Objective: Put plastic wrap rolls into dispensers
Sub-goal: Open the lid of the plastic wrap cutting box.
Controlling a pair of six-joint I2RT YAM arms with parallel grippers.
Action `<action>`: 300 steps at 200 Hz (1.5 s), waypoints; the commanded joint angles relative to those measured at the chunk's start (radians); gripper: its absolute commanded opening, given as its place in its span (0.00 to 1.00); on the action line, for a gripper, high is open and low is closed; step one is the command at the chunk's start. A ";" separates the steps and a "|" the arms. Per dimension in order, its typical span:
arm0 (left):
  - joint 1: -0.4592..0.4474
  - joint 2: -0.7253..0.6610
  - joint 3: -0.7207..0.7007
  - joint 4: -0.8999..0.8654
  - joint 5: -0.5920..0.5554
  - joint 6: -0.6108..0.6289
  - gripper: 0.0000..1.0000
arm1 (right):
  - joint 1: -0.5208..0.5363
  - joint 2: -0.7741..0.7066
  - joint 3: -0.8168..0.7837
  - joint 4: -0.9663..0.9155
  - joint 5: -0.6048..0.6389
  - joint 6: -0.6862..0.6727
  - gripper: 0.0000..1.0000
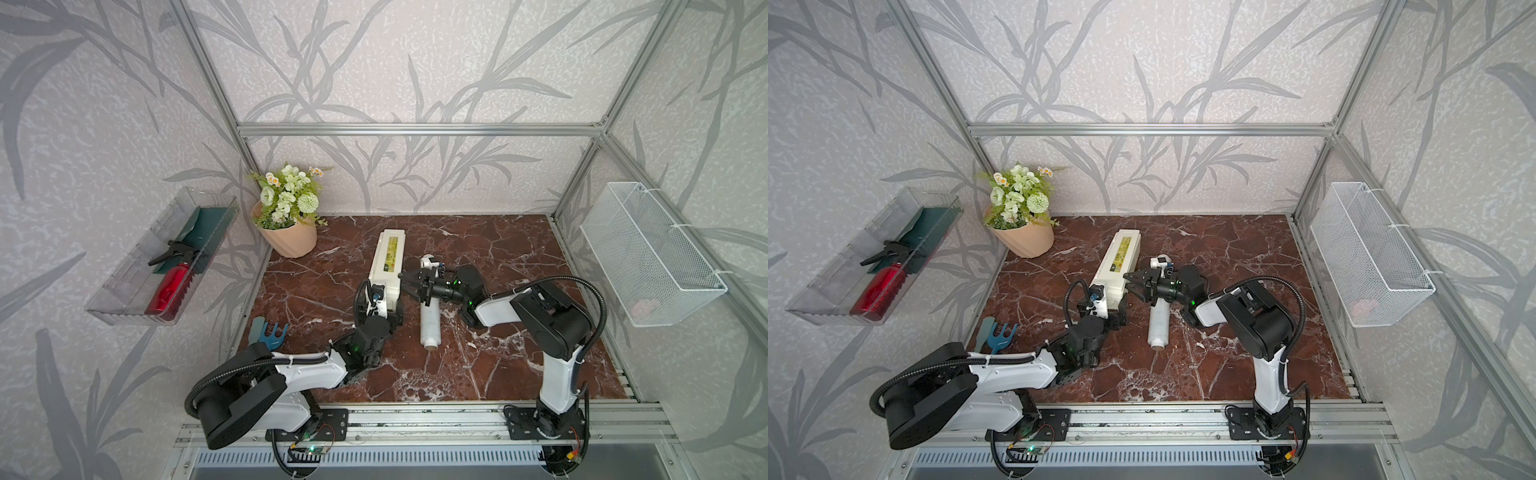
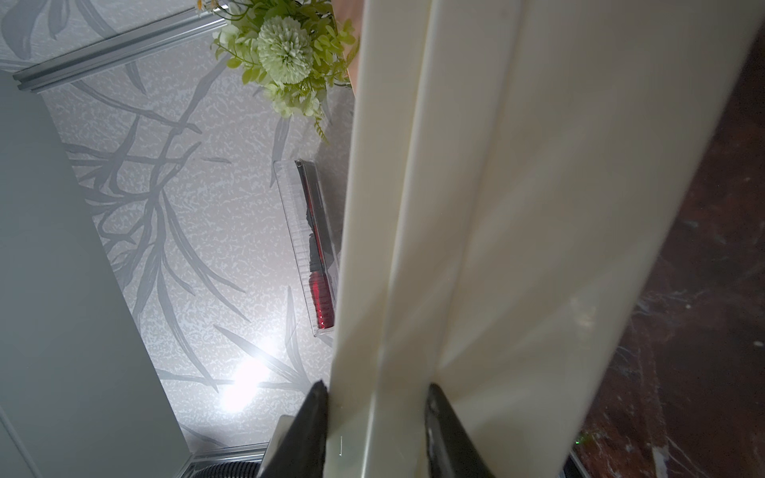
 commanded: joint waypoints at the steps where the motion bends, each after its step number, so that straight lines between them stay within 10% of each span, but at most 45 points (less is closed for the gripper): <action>1: -0.021 -0.003 0.018 0.003 0.118 -0.060 0.00 | 0.008 -0.071 0.033 0.134 0.063 -0.099 0.29; 300: -0.022 0.235 -0.054 0.286 0.071 0.073 0.00 | -0.030 -0.125 -0.059 0.098 0.005 -0.093 0.38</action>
